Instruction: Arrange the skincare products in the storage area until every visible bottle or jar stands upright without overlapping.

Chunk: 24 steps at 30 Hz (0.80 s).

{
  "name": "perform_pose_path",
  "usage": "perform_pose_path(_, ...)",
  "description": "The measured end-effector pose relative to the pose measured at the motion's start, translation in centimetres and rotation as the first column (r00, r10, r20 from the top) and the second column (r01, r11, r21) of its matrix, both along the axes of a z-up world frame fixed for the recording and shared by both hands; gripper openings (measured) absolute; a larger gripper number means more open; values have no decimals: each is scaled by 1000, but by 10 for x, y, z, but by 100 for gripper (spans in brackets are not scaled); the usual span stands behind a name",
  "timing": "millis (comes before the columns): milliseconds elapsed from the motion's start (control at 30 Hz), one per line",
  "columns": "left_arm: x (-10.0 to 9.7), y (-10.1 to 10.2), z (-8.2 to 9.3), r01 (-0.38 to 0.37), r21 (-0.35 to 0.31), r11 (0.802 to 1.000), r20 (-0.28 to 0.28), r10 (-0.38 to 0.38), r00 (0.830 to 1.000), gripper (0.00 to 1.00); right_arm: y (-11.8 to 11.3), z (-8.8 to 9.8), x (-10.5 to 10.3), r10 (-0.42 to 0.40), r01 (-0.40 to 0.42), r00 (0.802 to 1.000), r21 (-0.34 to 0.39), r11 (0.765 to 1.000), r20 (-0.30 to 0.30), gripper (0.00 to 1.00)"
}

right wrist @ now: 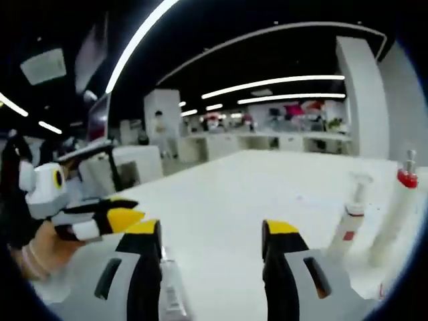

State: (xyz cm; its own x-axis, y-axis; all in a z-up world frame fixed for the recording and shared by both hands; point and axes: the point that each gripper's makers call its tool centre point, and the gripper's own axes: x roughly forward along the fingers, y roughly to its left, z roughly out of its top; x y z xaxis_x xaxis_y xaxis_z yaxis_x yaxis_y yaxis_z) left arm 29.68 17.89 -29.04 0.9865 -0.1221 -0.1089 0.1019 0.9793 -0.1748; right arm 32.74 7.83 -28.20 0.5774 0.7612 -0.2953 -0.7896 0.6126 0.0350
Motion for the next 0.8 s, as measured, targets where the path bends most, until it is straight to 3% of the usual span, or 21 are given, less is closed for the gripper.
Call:
perform_pose_path(67, 0, 3, 0, -11, -2, 1000, 4, 11, 1000, 31, 12, -5, -8, 60, -60, 998, -28, 998, -27, 65)
perform_pose_path(133, 0, 5, 1, -18, -7, 1000, 7, 18, 1000, 31, 21, -9, -14, 98, -101, 994, -47, 994, -55, 61)
perform_pose_path(167, -1, 6, 1, -21, -10, 1000, 7, 21, 1000, 31, 28, -15, -20, 151, -157, 986, -97, 983, -66, 58)
perform_pose_path(300, 0, 7, -1, -29, -19, 999, 1, 29, 1000, 31, 36, -30, -28, 182, -204, 975, -187, 961, -128, 54)
perform_pose_path(367, 0, 8, -1, -30, -19, 999, 0, 30, 1000, 31, 39, -39, -33, 182, -225, 961, -206, 952, -207, 52)
perform_pose_path(567, 2, 12, -1, -31, -37, 999, -1, 31, 1000, 31, 46, -62, -30, 171, -258, 943, -307, 916, -285, 47)
perform_pose_path(700, 3, 13, -2, -35, -42, 999, -4, 35, 999, 31, 46, -72, -31, 164, -275, 940, -380, 883, -298, 41)
perform_pose_path(800, 4, 14, -2, -33, -43, 999, -4, 32, 999, 31, 47, -76, -34, 163, -284, 937, -400, 871, -310, 35)
